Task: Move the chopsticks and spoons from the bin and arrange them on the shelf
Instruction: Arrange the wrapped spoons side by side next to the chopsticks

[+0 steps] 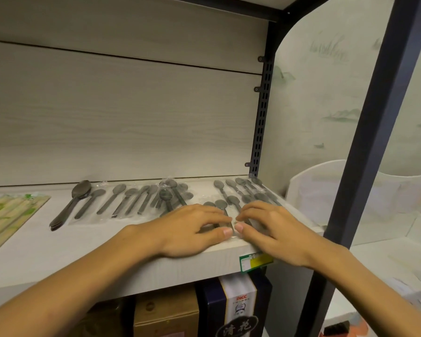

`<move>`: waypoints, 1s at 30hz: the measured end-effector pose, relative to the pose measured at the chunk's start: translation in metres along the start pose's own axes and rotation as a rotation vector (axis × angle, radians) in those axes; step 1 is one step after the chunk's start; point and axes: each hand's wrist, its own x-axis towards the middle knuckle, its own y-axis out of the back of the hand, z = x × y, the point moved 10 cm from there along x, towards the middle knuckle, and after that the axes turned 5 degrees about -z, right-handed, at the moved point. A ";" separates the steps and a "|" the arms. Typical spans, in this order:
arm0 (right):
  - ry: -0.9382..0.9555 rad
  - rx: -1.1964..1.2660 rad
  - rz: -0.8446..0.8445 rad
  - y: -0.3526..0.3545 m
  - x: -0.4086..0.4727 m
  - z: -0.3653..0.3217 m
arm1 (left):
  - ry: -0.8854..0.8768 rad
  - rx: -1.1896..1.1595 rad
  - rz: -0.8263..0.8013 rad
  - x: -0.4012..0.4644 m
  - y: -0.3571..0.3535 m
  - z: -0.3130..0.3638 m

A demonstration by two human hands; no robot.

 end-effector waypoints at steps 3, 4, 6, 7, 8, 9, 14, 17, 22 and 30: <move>0.015 -0.021 0.007 0.006 0.014 -0.005 | 0.031 0.006 0.094 -0.010 0.016 -0.009; 0.016 -0.020 0.008 0.007 0.021 -0.007 | 0.052 0.015 0.124 -0.015 0.022 -0.016; 0.011 0.001 0.010 0.011 0.038 -0.012 | 0.124 0.067 0.181 -0.026 0.037 -0.031; 0.008 0.018 0.008 0.011 0.047 -0.017 | 0.184 0.102 0.202 -0.031 0.043 -0.044; 0.001 0.036 0.001 0.010 0.058 -0.021 | 0.248 0.139 0.215 -0.037 0.049 -0.056; -0.004 0.052 -0.012 0.008 0.069 -0.026 | 0.314 0.180 0.215 -0.042 0.053 -0.068; -0.047 0.049 -0.105 -0.023 0.123 -0.040 | 0.486 0.241 0.183 -0.053 0.051 -0.108; -0.079 -0.077 -0.143 -0.043 0.141 -0.041 | 0.478 0.186 0.208 -0.052 0.049 -0.113; -0.117 -0.002 -0.106 -0.050 0.153 -0.036 | 0.471 0.213 0.255 -0.049 0.055 -0.114; -0.175 0.130 0.150 0.007 0.143 -0.010 | 0.444 0.260 0.195 -0.042 0.056 -0.106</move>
